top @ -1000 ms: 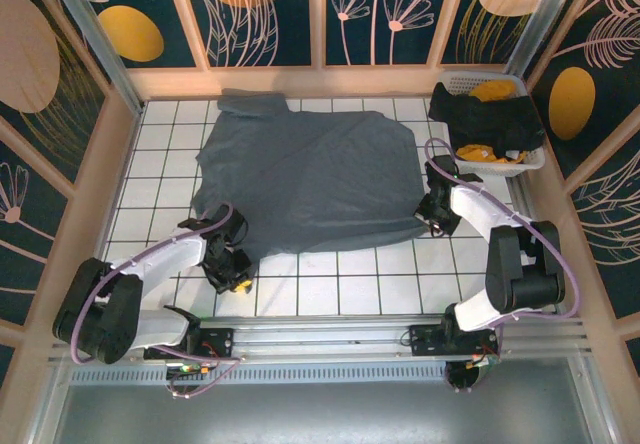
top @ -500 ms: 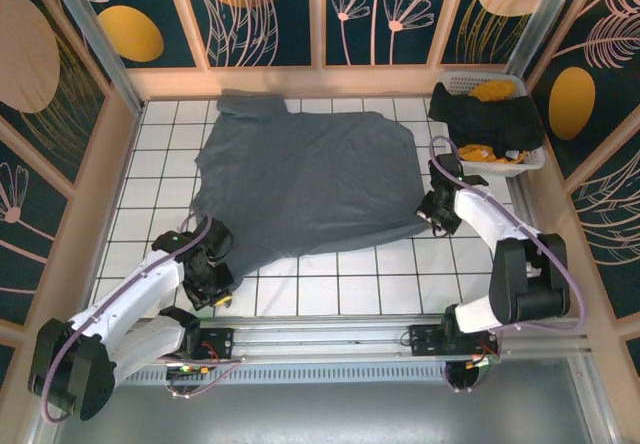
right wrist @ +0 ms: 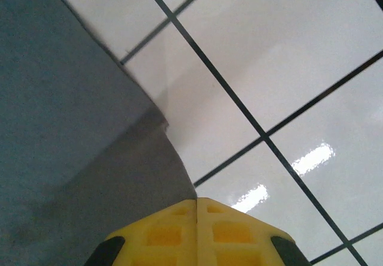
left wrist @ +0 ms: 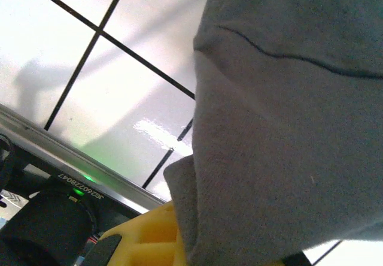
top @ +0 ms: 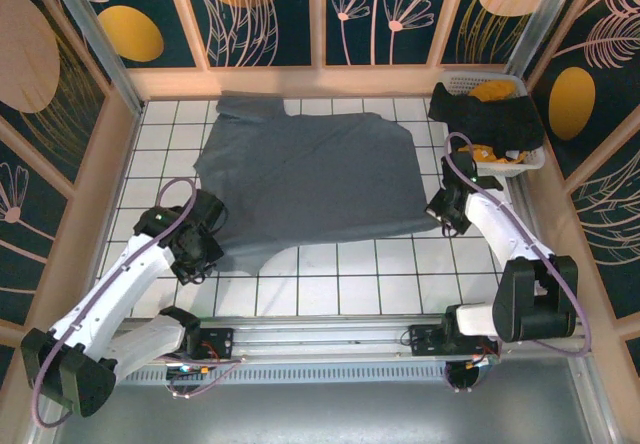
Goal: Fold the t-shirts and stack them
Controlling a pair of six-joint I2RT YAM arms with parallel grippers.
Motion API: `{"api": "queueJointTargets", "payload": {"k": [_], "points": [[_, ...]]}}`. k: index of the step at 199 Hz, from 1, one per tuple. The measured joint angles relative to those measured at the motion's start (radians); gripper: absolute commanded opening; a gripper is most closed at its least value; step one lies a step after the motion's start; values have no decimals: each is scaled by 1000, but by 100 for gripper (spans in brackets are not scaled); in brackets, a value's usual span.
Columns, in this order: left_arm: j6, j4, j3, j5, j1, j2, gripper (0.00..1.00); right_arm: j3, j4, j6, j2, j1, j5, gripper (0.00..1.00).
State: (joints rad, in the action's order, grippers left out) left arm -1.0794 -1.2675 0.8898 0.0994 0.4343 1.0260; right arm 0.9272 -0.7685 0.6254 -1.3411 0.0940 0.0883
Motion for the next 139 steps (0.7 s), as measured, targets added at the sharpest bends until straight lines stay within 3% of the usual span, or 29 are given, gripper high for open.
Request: {"api": "queueJointTargets", "payload": {"k": [71,139], "points": [[20,135,-134,-31,0,99,0,-65,31,-2,-47,16,-37,0],[111,241,-38,0,0,267,0,3,43,2,-148,31,-37,0]]}}
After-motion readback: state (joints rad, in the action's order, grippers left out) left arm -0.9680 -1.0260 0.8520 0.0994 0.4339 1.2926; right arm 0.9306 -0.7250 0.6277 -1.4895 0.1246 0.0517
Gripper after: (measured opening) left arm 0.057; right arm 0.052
